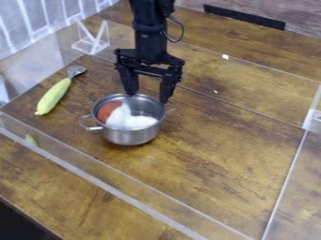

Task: Put the mushroom in the silver pot

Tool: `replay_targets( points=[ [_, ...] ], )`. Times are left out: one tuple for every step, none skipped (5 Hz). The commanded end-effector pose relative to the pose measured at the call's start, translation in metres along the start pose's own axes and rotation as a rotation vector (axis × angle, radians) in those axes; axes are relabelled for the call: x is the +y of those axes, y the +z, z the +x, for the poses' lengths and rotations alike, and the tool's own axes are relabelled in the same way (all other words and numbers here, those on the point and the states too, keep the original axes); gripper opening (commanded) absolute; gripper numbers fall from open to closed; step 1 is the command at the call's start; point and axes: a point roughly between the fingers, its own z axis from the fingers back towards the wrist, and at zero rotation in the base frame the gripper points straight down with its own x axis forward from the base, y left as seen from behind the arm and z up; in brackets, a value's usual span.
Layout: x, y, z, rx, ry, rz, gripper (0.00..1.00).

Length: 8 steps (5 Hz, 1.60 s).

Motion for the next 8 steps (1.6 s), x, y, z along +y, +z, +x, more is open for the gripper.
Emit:
replay_targets(
  points=[
    [-0.001, 0.002, 0.007, -0.001, -0.042, 0.01, 1.0],
    [-0.003, 0.001, 0.016, 0.01, -0.077, 0.017, 1.0],
    [-0.012, -0.004, 0.024, 0.012, -0.077, 0.018, 0.0],
    [-0.022, -0.005, 0.032, 0.014, -0.074, 0.018, 0.0],
    [-0.034, 0.004, 0.039, 0.01, -0.079, 0.011, 0.0],
    [-0.034, 0.033, 0.038, 0.0, -0.147, -0.002, 0.0],
    [-0.037, 0.046, 0.039, -0.001, -0.14, 0.002, 1.0],
    [-0.037, 0.072, 0.04, -0.029, -0.129, 0.003, 1.0]
  ],
)
